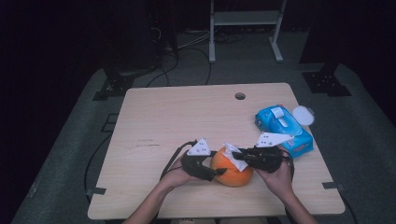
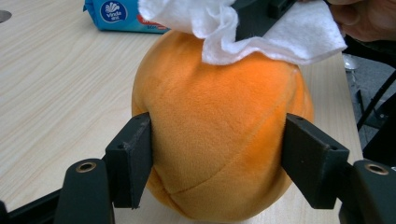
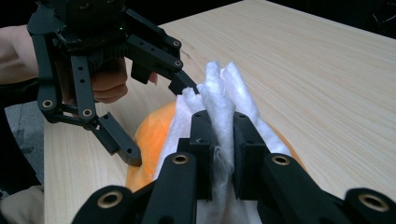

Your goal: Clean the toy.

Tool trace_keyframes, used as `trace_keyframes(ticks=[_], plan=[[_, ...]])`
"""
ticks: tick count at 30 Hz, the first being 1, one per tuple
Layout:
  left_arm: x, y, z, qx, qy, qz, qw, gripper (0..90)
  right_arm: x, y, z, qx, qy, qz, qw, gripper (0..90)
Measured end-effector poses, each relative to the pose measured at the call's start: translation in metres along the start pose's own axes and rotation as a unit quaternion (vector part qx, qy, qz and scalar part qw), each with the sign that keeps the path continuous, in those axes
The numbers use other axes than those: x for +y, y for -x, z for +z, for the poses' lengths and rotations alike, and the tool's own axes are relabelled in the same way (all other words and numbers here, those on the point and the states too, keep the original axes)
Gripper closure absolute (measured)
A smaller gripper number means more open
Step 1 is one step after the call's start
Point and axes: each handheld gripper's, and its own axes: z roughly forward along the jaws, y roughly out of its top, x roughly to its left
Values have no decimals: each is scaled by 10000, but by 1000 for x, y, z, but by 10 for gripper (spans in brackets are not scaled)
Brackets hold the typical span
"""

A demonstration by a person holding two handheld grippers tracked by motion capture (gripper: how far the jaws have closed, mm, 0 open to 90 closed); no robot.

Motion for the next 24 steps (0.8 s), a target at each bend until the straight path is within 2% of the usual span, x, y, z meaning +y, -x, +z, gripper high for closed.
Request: trace_keyframes(ticks=[3,5,6,8,9,10,11,12,15,16,18,20,21,22,24], plan=[[3,4,1,50,-5,92,9999,306,2,-6,-2,22,42,-5,10000,797],[5,7,3,55,-8,118,9999,307,6,-12,0,160,105,-101,9998,797],[6,9,4,75,-52,193,9998,307,8,-16,4,220,84,-168,9996,797],[7,11,4,104,-97,256,9996,308,12,-26,12,167,-69,-382,9991,797],[7,13,5,134,-148,305,9993,308,12,-26,12,167,-69,-382,9991,797],[5,11,4,103,-101,258,9996,310,14,-27,13,41,-165,-499,9986,798],[5,11,4,103,-101,258,9996,311,14,-27,13,41,-165,-499,9986,798],[4,10,4,81,-89,228,9997,311,13,-22,8,-77,-151,-417,9990,798],[4,9,4,47,-80,261,9996,304,9,-15,1,-174,-158,-302,9993,799],[4,9,5,-2,-47,232,9997,261,2,-9,-5,-105,-164,-140,9997,802],[4,7,6,-196,63,83,9998,200,-3,-8,-8,-113,-214,-105,9997,803],[4,5,6,-231,127,11,9997,137,-8,-7,-13,-49,-197,-72,9998,803],[4,3,6,-254,202,-91,9994,103,-9,-6,-15,21,-175,-48,9998,804],[4,0,8,-333,272,-304,9986,92,-11,-6,-18,36,-155,-16,9999,804],[3,-1,10,-367,270,-358,9983,71,-13,-5,-22,59,-134,27,9999,804]])
